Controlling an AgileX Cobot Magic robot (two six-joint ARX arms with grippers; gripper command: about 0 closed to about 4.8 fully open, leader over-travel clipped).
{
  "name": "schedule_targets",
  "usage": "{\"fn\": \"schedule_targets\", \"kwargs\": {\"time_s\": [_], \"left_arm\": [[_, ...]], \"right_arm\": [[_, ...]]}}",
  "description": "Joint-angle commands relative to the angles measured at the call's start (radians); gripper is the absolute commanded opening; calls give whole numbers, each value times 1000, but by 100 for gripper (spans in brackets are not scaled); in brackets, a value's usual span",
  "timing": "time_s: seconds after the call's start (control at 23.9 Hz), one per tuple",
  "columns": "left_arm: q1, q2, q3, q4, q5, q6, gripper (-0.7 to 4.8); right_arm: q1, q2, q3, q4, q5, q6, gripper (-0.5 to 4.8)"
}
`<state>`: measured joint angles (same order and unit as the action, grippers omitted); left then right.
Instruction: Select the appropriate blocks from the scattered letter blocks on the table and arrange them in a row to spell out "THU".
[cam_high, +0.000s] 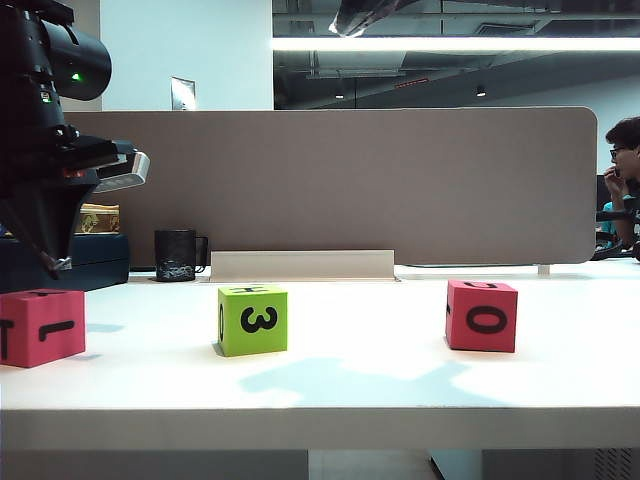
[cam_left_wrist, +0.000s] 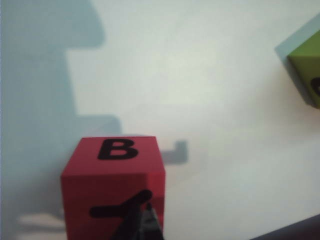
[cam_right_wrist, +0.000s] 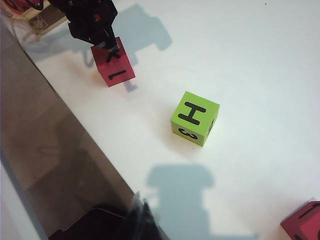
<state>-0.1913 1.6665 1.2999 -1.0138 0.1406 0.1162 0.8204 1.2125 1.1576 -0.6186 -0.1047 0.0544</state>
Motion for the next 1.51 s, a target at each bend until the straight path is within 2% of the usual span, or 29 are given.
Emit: {"fn": "schedule_targets", "kwargs": {"time_s": [0.04, 1.51], "left_arm": [[-3, -2, 2, 8, -28, 4, -6], [-3, 49, -3, 39, -32, 5, -6]], "right_arm": [[2, -2, 6, 9, 2, -3, -5], [2, -2, 6, 8, 2, -3, -5]]}}
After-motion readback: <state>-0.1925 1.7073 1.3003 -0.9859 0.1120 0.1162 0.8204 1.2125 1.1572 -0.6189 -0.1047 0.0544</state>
